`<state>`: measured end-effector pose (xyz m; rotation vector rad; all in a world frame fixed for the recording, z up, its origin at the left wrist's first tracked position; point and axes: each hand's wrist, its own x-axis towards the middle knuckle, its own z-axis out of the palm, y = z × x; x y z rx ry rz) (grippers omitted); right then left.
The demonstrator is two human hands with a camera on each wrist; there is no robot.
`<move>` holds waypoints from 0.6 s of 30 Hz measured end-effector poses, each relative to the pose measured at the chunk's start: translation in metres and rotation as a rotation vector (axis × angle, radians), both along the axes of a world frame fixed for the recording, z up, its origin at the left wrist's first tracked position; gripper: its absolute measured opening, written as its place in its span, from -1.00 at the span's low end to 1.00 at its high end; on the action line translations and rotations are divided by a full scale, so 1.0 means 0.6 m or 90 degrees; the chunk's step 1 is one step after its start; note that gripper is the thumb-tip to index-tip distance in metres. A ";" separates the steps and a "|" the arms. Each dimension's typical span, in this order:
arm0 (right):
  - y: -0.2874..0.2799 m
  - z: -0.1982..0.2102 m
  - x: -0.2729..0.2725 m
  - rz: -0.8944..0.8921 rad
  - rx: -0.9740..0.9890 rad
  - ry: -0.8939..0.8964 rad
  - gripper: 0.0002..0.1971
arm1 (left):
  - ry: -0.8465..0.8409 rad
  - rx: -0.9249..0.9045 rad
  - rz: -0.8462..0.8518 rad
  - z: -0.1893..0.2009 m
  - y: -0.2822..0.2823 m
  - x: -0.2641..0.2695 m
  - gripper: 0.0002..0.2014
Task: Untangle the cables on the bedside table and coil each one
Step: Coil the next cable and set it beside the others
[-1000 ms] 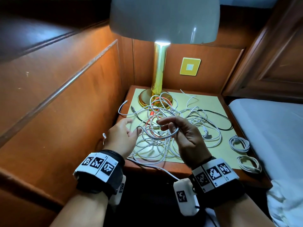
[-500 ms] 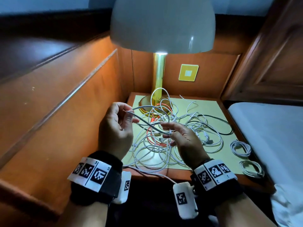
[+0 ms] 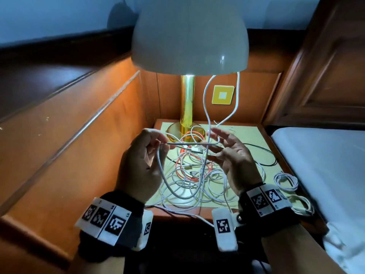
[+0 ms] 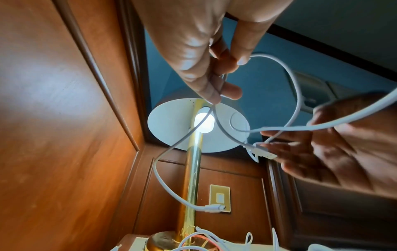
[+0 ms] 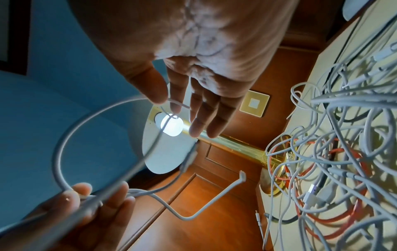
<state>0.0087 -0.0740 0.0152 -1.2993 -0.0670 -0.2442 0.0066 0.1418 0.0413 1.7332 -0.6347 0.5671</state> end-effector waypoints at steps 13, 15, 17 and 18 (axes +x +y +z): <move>-0.012 0.031 -0.201 0.105 0.011 0.027 -0.47 | -0.142 0.138 -0.006 0.066 -0.017 -0.173 -0.92; -0.011 0.044 -0.237 0.121 0.026 0.025 -0.50 | -0.146 0.158 -0.011 0.097 -0.016 -0.211 -0.92; -0.012 0.054 -0.271 0.130 0.049 0.029 -0.53 | -0.154 0.187 0.008 0.120 -0.016 -0.242 -0.94; -0.013 0.059 -0.286 0.130 0.047 0.037 -0.53 | -0.152 0.198 0.023 0.128 -0.016 -0.255 -0.94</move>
